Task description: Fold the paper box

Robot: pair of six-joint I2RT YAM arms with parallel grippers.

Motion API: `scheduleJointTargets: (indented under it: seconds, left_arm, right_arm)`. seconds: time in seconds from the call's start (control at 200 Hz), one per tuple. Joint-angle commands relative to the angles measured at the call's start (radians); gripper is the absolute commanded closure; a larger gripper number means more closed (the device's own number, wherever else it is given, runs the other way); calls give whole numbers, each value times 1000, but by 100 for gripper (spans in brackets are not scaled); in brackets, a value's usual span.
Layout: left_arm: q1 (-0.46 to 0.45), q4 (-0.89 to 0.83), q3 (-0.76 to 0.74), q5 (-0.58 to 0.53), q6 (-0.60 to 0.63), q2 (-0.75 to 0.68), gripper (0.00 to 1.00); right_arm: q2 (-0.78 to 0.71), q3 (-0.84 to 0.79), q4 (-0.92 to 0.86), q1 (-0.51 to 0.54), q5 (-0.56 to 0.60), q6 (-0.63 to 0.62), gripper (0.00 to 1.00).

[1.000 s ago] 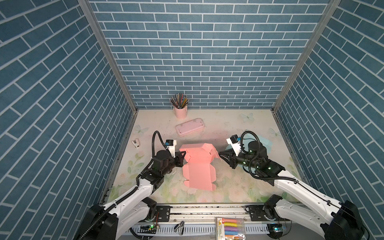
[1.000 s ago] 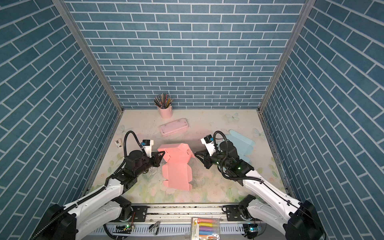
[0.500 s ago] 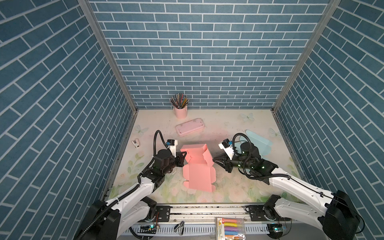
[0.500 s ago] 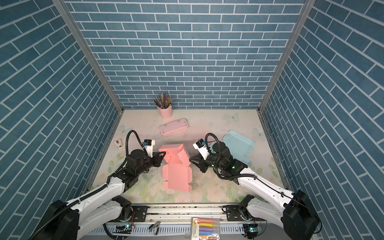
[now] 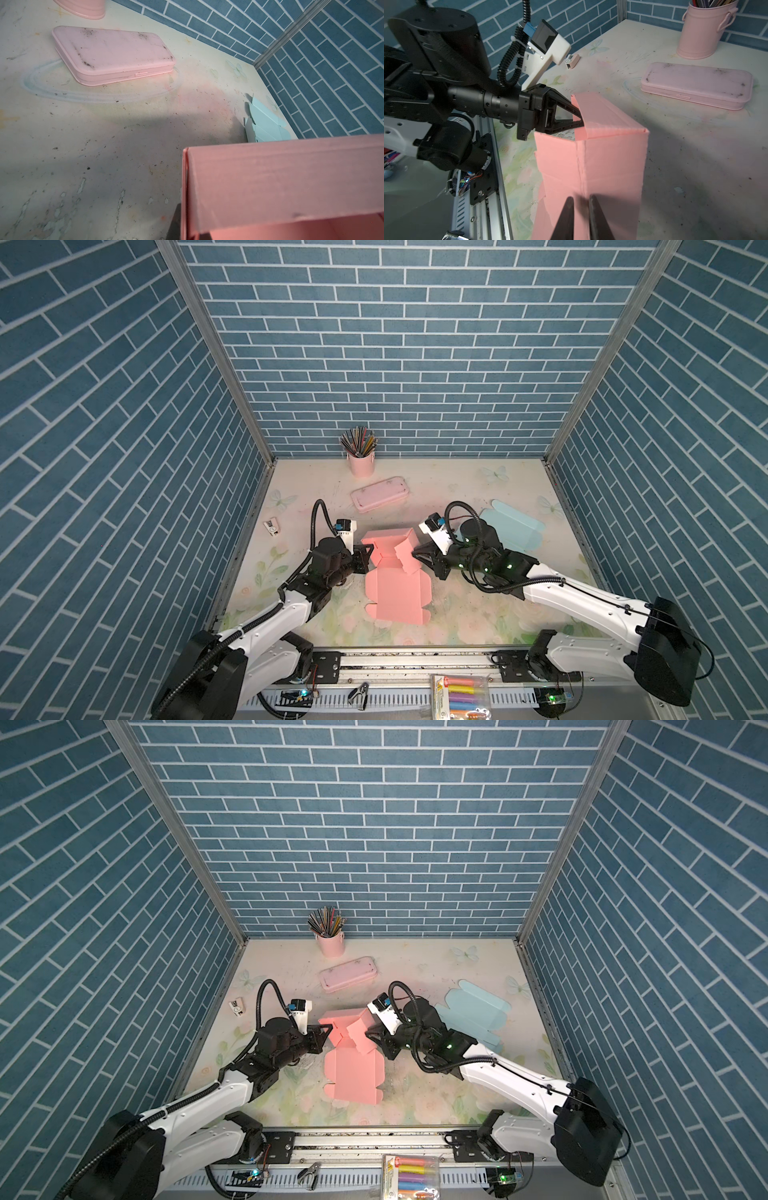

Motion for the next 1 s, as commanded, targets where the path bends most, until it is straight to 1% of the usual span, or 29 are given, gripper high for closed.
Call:
scheduleJointTargets:
  seconds: [0.0,0.08,0.145,0.22,0.315,0.41,0.505,0.75,0.99]
  left_arm:
    - [3,34,29,-5,-18,-1,94]
    - [2,27,26,-15,-28,-4,94]
    - [1,9,26,-43,-38,-9,94]
    - [-2,-12,20,-81,-56,-16,94]
    - [-17,-26,13,-129,-80,-23,94]
    - [-39,-49,12,-186,-97,-32,94]
    - [-61,-67,15,-228,-104,-41,95]
    - [-100,-78,17,-273,-117,-58,94]
    - [-147,-107,20,-348,-179,-60,94]
  right_arm:
    - [43,63,-70,38,178,-24,81]
    - [74,93,-106,71,266,-20,76]
    - [99,115,-127,92,323,-14,73]
    - [121,129,-133,110,372,-1,68]
    - [141,136,-131,124,413,16,63]
    - [164,156,-148,132,461,27,63]
    - [178,173,-160,134,484,30,64]
    - [196,183,-141,143,531,34,66]
    - [247,222,-178,155,634,31,65]
